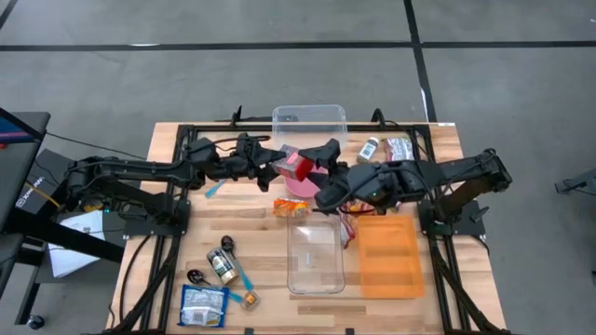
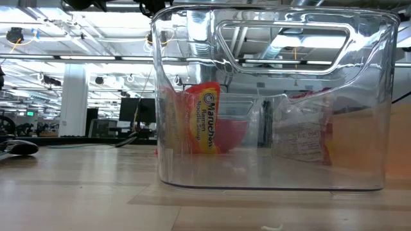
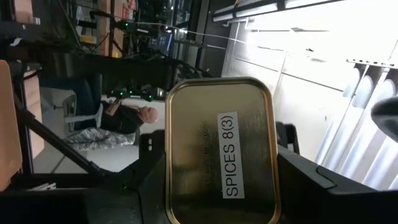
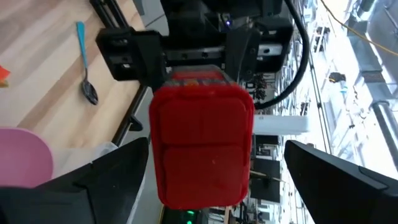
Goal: Pick & Place Food Item
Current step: Put the red seasoning can into the orange bin
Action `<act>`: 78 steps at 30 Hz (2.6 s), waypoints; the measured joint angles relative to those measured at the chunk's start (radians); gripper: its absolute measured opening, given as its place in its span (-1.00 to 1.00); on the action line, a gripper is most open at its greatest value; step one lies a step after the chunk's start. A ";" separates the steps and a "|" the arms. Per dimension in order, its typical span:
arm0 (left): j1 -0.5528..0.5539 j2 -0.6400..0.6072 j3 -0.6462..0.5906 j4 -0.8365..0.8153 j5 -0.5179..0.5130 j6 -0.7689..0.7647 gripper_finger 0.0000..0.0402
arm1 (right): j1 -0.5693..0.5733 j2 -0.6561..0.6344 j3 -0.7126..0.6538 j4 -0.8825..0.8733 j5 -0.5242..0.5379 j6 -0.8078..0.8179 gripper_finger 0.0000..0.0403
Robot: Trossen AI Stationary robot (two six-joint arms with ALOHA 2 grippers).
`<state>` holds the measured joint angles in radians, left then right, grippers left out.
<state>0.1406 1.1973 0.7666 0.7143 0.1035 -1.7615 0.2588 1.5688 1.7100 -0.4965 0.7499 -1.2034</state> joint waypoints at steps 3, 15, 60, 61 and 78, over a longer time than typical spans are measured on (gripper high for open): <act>0.000 0.000 0.000 0.000 0.000 0.000 0.05 | 0.000 0.000 0.000 -0.006 -0.022 0.007 0.83; -0.006 0.000 0.000 0.000 -0.001 0.007 0.05 | -0.015 0.008 0.000 -0.007 -0.027 0.003 0.35; 0.176 -0.040 0.000 0.122 0.052 0.723 0.45 | -0.006 -0.096 0.000 -0.253 0.375 0.532 0.04; 0.182 -0.047 0.000 0.127 0.052 0.739 0.45 | -0.002 -0.105 0.000 -0.299 0.377 0.604 0.04; 0.255 -0.105 0.000 0.123 0.045 0.771 0.45 | 0.043 -0.149 0.000 -1.018 -0.163 1.797 0.04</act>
<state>0.3954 1.0920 0.7666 0.8371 0.1488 -0.9901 0.3015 1.4203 1.7103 -1.5150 0.5871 0.5935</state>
